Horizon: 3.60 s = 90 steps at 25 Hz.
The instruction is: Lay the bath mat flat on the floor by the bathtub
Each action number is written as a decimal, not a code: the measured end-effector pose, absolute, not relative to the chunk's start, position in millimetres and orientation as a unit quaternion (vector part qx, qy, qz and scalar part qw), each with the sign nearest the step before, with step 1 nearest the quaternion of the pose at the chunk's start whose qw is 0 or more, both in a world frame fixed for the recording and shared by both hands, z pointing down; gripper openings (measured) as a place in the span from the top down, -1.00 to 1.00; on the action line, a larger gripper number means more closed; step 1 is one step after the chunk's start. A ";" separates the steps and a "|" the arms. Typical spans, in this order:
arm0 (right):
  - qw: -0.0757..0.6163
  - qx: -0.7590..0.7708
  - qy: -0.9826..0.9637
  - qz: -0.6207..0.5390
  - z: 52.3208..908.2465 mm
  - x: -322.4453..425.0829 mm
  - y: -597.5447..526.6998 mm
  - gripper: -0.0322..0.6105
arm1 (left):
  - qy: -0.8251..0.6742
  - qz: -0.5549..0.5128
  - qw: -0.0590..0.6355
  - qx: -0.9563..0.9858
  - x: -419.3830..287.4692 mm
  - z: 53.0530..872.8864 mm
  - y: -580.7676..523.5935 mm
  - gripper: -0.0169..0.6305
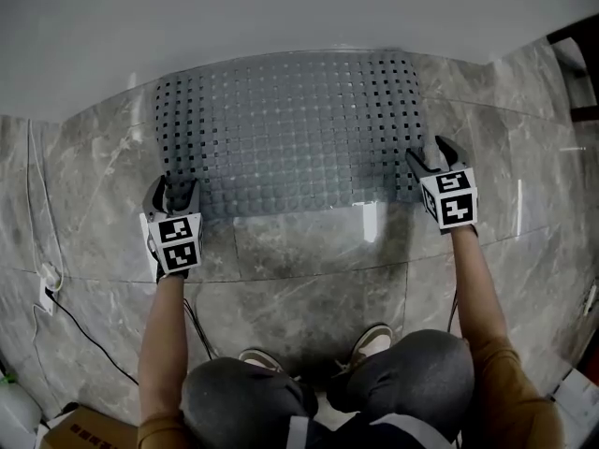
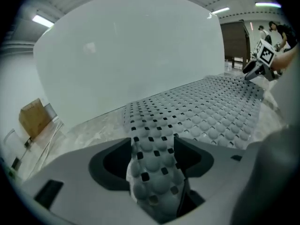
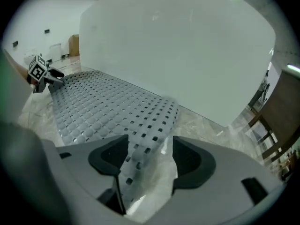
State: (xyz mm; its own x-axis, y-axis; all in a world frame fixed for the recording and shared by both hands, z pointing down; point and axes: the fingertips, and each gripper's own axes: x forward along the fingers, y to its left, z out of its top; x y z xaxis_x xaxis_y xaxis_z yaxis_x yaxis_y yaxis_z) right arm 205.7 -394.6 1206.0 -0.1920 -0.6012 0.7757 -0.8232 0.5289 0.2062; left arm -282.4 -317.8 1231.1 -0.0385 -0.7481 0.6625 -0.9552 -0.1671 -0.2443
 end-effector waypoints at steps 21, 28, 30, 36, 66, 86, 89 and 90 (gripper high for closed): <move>0.401 0.467 -0.786 0.060 1180.2 153.6 -389.7 0.88 | -0.677 0.278 0.163 0.662 -290.5 1195.0 -315.9 0.93; 0.400 0.462 -0.789 0.070 1176.4 148.7 -389.0 0.89 | -0.651 0.288 0.172 0.681 -270.3 1202.8 -317.8 0.93; 0.400 0.458 -0.790 0.069 1167.9 148.6 -385.0 0.89 | -0.655 0.272 0.179 0.682 -266.8 1193.9 -316.0 0.93; 0.391 0.471 -0.788 0.066 1124.1 155.9 -367.1 0.89 | -0.661 0.248 0.171 0.688 -246.5 1141.3 -298.5 0.93; 0.370 0.466 -0.799 0.088 798.6 141.2 -347.4 0.89 | -0.624 0.247 0.167 0.722 -172.8 813.5 -275.3 0.93; 0.360 0.475 -0.800 0.070 640.4 153.6 -359.9 0.89 | -0.619 0.203 0.131 0.747 -141.1 646.8 -313.1 0.93; 0.355 0.481 -0.799 0.065 607.6 161.4 -355.4 0.89 | -0.618 0.182 0.125 0.754 -130.8 612.5 -316.1 0.93; 0.351 0.485 -0.798 0.069 597.0 163.6 -353.5 0.89 | -0.617 0.176 0.123 0.757 -127.9 599.9 -315.6 0.93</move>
